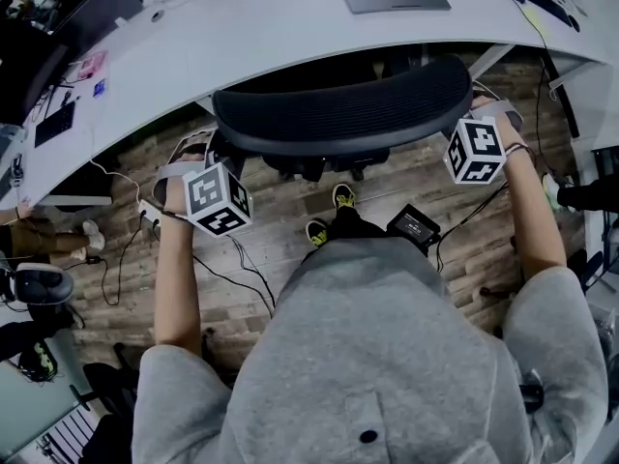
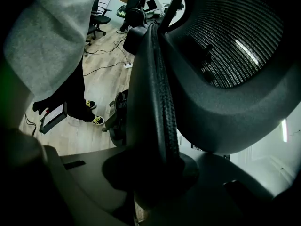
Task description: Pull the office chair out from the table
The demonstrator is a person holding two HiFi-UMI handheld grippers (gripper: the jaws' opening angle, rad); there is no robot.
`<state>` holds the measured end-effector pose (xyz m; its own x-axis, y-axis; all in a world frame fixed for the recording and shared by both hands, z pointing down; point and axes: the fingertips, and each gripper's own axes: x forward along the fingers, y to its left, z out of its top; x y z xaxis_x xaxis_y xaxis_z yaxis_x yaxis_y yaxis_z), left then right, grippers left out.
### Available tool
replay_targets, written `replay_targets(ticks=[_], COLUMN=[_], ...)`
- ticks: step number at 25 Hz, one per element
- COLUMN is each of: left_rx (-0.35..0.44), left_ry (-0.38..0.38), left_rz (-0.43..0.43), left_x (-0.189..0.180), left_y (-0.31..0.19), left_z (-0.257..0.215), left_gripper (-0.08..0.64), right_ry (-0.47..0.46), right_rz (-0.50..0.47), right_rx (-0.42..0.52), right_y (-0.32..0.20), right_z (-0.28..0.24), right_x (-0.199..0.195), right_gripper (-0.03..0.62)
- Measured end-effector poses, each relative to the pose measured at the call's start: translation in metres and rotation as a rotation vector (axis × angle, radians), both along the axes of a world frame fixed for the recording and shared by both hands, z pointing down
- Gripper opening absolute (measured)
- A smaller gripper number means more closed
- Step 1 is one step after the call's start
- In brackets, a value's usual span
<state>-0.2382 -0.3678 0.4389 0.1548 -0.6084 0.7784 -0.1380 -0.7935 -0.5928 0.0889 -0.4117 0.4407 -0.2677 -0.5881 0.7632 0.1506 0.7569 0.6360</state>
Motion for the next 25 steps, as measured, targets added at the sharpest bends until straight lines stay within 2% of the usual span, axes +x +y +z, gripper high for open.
replay_targets(ticks=[10, 25], left_rx=[-0.001, 0.002], left_ry=[-0.007, -0.006], left_rz=[0.012, -0.036], left_x=[0.012, 0.032], left_y=[0.052, 0.141], left_z=[-0.001, 0.0], left_gripper=[0.092, 0.092], right_ry=[-0.02, -0.029], right_rz=[0.011, -0.055], right_rx=[0.012, 0.027], right_y=[0.058, 0.129], right_z=[-0.002, -0.004], right_x=[0.012, 0.028], right_gripper=[0.08, 0.081])
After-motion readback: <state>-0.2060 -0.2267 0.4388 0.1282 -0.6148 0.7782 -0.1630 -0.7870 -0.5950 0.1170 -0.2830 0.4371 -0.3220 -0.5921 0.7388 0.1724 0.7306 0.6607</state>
